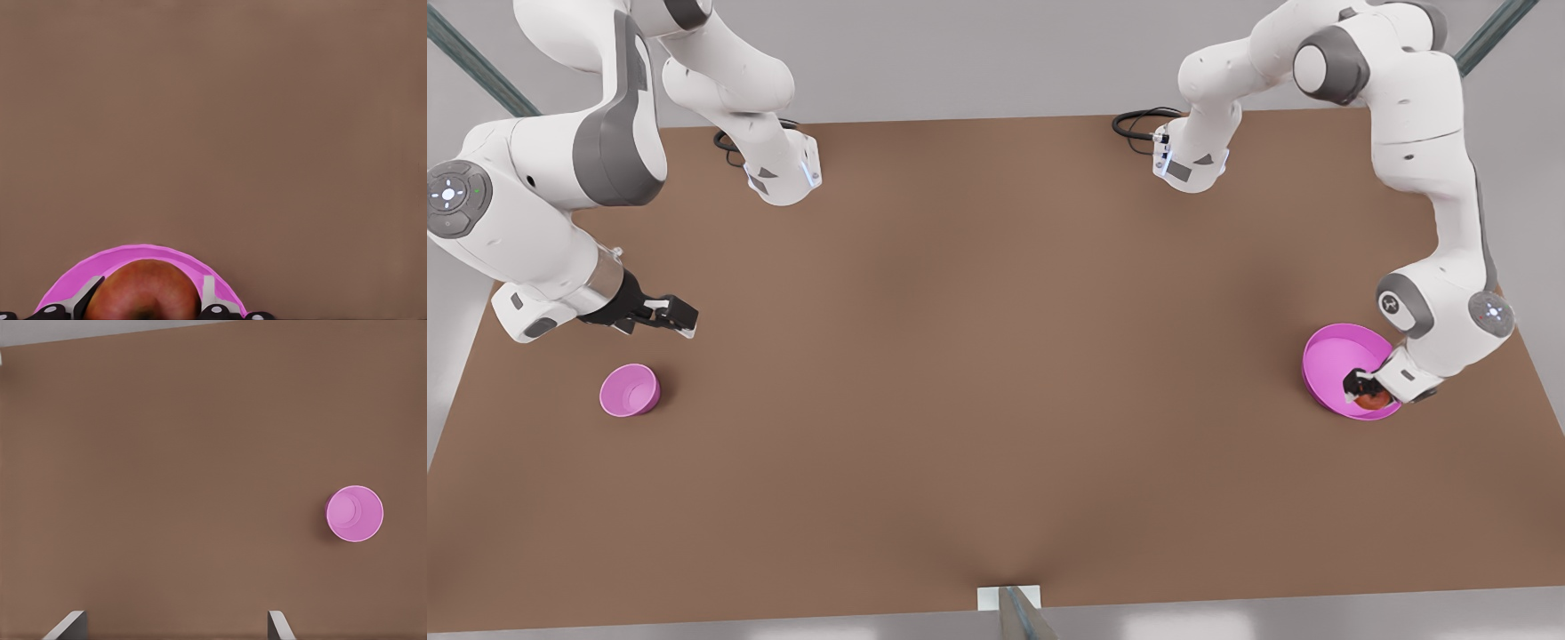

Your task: Use the left arm to pick up the apple from the plate, transfer it to the gripper of the right arm, and then use the right arm to place it into the bowl

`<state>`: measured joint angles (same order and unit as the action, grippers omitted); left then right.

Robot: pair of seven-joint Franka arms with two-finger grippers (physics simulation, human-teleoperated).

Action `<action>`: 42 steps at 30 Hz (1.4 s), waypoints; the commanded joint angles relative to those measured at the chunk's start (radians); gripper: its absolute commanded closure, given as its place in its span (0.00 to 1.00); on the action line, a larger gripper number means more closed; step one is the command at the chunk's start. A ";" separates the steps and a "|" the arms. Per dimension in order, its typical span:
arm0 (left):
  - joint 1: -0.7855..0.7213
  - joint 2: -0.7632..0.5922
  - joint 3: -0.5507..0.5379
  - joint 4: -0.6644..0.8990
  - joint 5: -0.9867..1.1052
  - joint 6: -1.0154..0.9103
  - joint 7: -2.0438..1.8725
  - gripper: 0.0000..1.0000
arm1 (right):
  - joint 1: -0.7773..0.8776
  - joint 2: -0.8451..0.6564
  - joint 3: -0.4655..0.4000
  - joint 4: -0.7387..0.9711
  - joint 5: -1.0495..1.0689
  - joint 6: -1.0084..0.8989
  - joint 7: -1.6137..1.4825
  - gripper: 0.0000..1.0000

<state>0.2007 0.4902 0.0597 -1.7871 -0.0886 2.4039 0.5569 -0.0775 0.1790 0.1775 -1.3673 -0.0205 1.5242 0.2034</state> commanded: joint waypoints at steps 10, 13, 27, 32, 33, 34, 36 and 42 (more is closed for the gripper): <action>-0.500 -0.067 -0.004 0.055 -0.712 -0.344 -0.414 0.28 | 0.004 -0.032 0.022 -0.024 0.002 -0.004 0.004 0.00; -0.590 -0.033 -0.006 0.055 -0.983 -0.287 -0.187 0.28 | 0.004 -0.033 0.040 -0.024 0.002 -0.019 0.011 0.00; -0.718 0.407 -0.215 0.555 -1.531 -0.036 0.395 0.30 | 0.013 0.152 0.122 -0.027 0.488 0.168 0.076 0.00; -0.718 0.531 -0.333 0.729 -1.533 0.026 0.718 0.30 | -0.021 0.355 0.122 -0.027 0.826 0.332 -0.297 0.00; -0.710 0.541 -0.356 0.736 -1.531 0.026 0.761 0.30 | -0.030 0.384 0.120 -0.026 0.881 0.335 -0.364 0.00; -0.708 0.541 -0.356 0.736 -1.531 0.026 0.768 0.30 | -0.039 0.407 0.120 -0.026 0.902 0.355 -0.378 0.00; -0.707 0.541 -0.356 0.736 -1.531 0.024 0.768 0.30 | -0.061 0.436 0.122 -0.029 0.919 0.355 -0.461 0.00; -0.707 0.550 -0.383 0.736 -1.531 0.024 0.894 0.30 | -0.110 0.473 0.122 -0.179 1.140 0.341 -0.799 0.00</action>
<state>-0.5058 1.0391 -0.3214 -1.0513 -1.6161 2.4211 1.0152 -0.1849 0.6497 0.2999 -1.5346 1.0214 1.8458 -0.0616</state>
